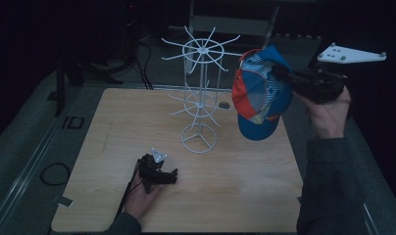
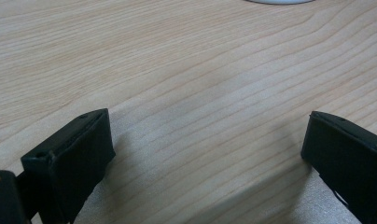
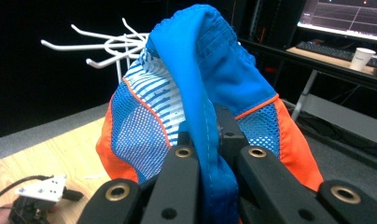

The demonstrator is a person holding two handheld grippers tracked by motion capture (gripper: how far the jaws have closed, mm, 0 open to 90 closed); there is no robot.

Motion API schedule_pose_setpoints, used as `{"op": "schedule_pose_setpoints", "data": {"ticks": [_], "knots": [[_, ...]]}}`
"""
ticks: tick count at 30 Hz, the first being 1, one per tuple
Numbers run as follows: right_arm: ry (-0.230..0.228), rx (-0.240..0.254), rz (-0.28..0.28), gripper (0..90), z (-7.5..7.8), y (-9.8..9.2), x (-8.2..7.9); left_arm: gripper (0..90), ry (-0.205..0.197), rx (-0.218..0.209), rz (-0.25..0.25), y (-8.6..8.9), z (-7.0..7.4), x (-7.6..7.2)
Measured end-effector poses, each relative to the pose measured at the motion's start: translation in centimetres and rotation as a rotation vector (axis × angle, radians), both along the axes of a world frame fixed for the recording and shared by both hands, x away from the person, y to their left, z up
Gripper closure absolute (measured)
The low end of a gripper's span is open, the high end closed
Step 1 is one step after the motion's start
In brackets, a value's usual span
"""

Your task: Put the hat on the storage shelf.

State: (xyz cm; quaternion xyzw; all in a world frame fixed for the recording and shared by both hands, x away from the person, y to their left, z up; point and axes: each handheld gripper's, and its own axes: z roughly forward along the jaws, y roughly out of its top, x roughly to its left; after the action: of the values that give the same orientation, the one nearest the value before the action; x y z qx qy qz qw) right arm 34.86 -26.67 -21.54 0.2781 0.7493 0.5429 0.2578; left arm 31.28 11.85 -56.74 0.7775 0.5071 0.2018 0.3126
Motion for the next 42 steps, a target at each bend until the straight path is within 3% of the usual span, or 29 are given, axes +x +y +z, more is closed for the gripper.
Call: {"op": "schedule_pose_setpoints", "data": {"ticks": [6, 14, 27, 28, 29, 35, 38, 42], "knots": [[-0.005, 0.015, 0.004, 88.7, 0.2, 0.5, 0.5, 2.5, 0.001, 0.003, -0.004, 0.0, 0.0, 0.0], [0.07, 0.008, 0.026, 88.5, -1.3, 1.5, 2.4, 2.6, 0.002, 0.0, -0.002, 0.0, 0.0, 0.0], [0.157, -0.103, 0.054, 85.9, -3.6, 3.0, 3.1, 2.5, 0.003, 0.001, -0.003, 0.0, 0.0, 0.0], [0.162, -0.12, 0.051, 82.4, -3.9, 3.0, 3.1, 2.5, 0.003, -0.001, -0.004, 0.0, 0.0, 0.0], [0.17, -0.131, 0.049, 71.9, -4.1, 3.1, 3.1, 2.5, 0.004, 0.001, -0.006, 0.0, 0.0, 0.0], [0.163, -0.14, 0.01, 40.2, -4.1, 3.0, 2.7, 2.6, 0.001, 0.0, -0.004, -0.1, 0.0, 0.0], [0.153, -0.165, -0.019, 26.4, -4.1, 3.1, 2.4, 2.5, 0.001, 0.0, -0.004, -0.1, 0.0, 0.0], [0.135, -0.177, -0.058, 15.0, -4.3, 3.1, 1.8, 2.5, 0.001, -0.001, -0.005, -0.1, 0.0, 0.0]]}}
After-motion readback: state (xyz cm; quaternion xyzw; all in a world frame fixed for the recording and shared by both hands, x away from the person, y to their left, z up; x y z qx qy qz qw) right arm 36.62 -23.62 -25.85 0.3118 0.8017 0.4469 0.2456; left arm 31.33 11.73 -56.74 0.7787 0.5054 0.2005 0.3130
